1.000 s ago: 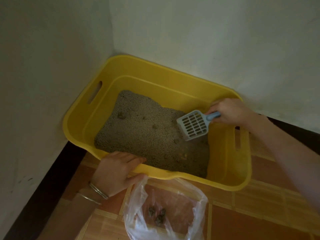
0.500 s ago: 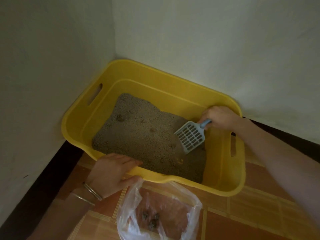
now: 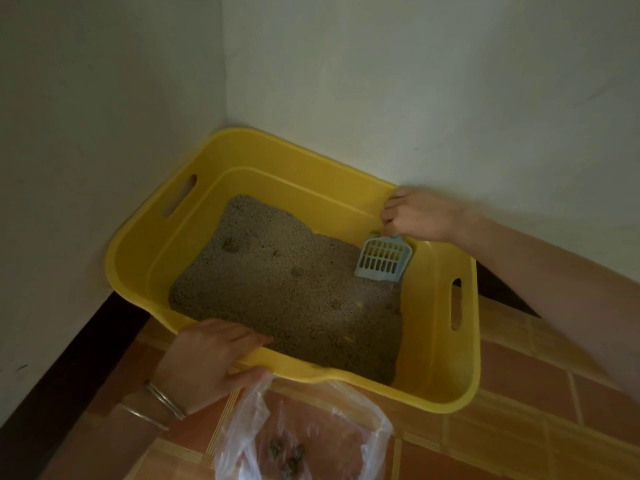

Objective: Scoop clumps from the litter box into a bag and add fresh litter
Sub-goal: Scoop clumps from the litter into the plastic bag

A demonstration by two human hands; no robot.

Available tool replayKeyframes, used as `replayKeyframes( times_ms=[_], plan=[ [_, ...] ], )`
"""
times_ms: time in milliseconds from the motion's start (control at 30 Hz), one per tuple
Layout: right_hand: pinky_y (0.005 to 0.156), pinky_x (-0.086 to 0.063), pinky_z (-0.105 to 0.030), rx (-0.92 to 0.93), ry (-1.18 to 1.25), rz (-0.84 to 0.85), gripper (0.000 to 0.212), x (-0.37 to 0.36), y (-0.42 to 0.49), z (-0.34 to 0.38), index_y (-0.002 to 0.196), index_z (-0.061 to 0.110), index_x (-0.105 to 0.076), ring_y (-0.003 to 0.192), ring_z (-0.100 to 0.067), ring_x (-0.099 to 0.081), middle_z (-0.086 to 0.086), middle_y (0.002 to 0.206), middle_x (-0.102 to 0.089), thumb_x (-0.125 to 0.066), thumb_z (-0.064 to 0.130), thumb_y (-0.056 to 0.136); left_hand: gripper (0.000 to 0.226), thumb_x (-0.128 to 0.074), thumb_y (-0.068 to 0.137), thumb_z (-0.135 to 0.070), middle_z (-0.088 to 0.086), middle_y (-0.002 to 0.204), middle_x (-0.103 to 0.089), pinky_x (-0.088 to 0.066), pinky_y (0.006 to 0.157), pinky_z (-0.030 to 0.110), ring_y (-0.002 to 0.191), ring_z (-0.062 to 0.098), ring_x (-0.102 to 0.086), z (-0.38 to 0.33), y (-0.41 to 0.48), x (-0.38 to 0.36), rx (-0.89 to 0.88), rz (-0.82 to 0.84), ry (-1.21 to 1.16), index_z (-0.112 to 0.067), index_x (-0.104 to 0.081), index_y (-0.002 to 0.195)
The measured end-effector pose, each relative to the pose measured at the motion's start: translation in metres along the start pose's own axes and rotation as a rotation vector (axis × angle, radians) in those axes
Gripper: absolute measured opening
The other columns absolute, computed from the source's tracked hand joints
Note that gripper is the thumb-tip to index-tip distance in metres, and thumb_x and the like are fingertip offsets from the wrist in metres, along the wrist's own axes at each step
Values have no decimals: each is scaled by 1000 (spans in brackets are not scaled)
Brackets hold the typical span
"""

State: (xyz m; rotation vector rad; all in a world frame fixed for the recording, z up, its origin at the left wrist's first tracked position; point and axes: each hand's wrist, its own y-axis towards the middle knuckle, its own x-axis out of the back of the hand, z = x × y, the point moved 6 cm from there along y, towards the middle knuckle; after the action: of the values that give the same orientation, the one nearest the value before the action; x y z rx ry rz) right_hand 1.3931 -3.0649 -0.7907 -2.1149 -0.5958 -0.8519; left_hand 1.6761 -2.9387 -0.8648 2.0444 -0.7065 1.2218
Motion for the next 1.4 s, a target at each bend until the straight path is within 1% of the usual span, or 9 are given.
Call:
replayKeyframes(
  times_ms=[100,200,333,400,500,867,1067,1233,1400],
  plan=[
    [69,-43,-29,38,72,19,18,-2,-1,1,61,21,-65,68,-18,-59,3,66,-62,-78,9,60,43,-44,83,-61,-18,87,-67,-48,60,19,74,4,-64,0,1,1,3,3,-1,-34,-70,103],
    [82,-37,-32,38,220,97,3,-13,-2,4,79,22,-69,84,-19,-59,3,82,-65,-66,22,79,43,-44,82,-62,-18,87,-67,-48,61,19,75,4,-64,0,1,0,8,15,5,-34,-68,104],
    [90,-35,-25,-49,425,256,25,-31,-13,19,109,27,-66,100,-13,-57,7,104,-65,-64,26,85,43,-45,81,-63,-17,89,-67,-51,62,21,77,5,-65,1,1,0,13,16,2,-35,-68,105],
    [85,-41,-22,-94,598,267,25,-39,-21,28,109,22,-67,97,-10,-57,4,104,-65,-65,21,84,44,-46,80,-63,-17,89,-68,-52,64,22,78,7,-66,2,0,-1,19,17,-4,-35,-68,105],
    [77,-39,-20,-115,736,269,26,-44,-24,44,109,16,-67,96,-12,-58,0,105,-65,-67,16,82,44,-45,80,-63,-17,90,-68,-52,63,22,78,7,-66,2,0,-1,19,18,10,-35,-68,106],
    [84,-42,-21,-139,1039,391,28,-56,-18,69,109,15,-65,99,-9,-55,2,108,-63,-67,13,81,44,-43,82,-65,-19,87,-67,-49,61,19,75,3,-64,1,1,0,12,13,29,-36,-68,104],
    [78,-40,-23,-103,1043,432,20,-55,-15,77,104,13,-66,87,-7,-52,2,95,-61,-62,12,85,44,-44,82,-64,-18,87,-67,-51,61,20,76,5,-65,2,0,-1,4,4,23,-35,-69,105],
    [84,-44,-29,-101,1023,434,26,-54,-15,82,109,17,-62,95,-13,-56,0,104,-63,-65,15,83,44,-44,82,-64,-18,88,-68,-50,61,21,75,5,-65,3,0,-2,4,9,28,-35,-68,105],
    [69,-46,-35,-135,874,319,23,-49,-16,75,107,19,-49,78,-14,-56,5,87,-58,-59,15,87,44,-44,81,-64,-18,87,-67,-48,62,19,76,4,-64,2,0,-1,2,3,29,-34,-69,103]
  ],
)
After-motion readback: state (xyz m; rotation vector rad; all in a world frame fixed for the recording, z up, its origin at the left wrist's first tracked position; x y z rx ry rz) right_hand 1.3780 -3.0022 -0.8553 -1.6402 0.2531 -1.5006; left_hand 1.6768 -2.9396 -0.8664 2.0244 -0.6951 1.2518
